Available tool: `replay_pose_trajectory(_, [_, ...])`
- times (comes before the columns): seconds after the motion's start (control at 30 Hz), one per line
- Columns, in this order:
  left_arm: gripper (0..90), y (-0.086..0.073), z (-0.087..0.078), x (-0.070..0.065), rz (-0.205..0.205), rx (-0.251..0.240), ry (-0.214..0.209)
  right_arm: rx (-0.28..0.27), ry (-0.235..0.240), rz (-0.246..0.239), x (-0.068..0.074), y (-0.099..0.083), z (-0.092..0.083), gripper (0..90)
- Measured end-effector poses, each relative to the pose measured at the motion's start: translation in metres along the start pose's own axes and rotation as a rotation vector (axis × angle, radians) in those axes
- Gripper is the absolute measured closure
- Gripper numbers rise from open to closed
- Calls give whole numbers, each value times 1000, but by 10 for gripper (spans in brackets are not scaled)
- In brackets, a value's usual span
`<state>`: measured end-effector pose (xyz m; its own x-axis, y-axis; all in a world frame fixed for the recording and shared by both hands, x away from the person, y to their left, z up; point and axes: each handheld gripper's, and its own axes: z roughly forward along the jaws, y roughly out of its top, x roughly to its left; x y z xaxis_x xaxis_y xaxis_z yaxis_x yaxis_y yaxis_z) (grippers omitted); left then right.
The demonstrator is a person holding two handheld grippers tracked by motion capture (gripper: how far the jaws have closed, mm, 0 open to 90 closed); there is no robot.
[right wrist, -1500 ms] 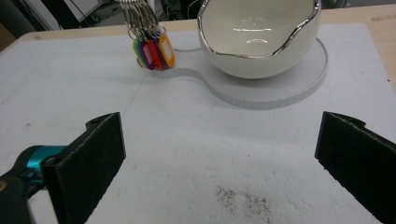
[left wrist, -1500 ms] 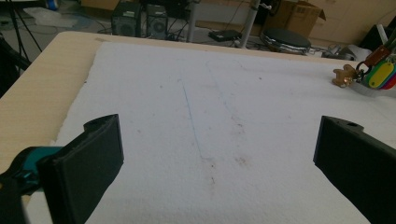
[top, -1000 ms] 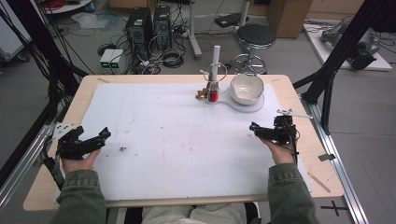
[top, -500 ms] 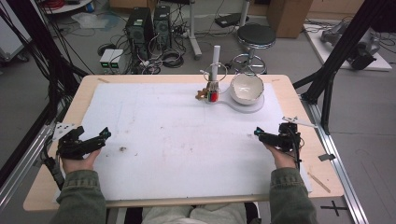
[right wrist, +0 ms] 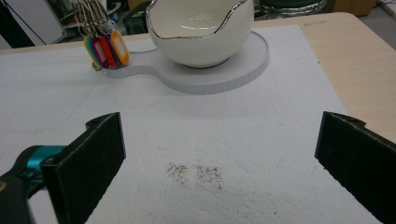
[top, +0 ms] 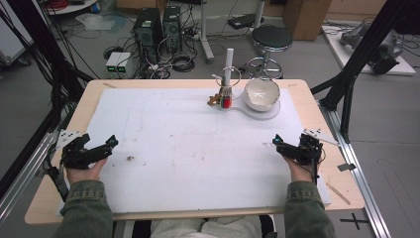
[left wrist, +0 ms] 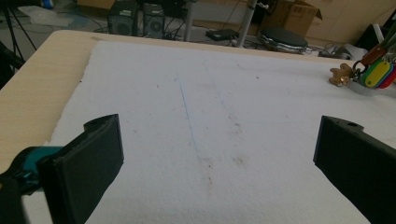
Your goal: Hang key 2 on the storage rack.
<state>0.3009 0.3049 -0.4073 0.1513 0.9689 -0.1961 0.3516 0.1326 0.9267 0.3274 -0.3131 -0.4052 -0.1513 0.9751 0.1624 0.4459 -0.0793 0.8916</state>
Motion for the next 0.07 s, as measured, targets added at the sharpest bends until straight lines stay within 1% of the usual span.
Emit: replay_pose_trajectory(0.07, [20,0,1,1,-4,0,-3,0,1,-2,1,0,0,7])
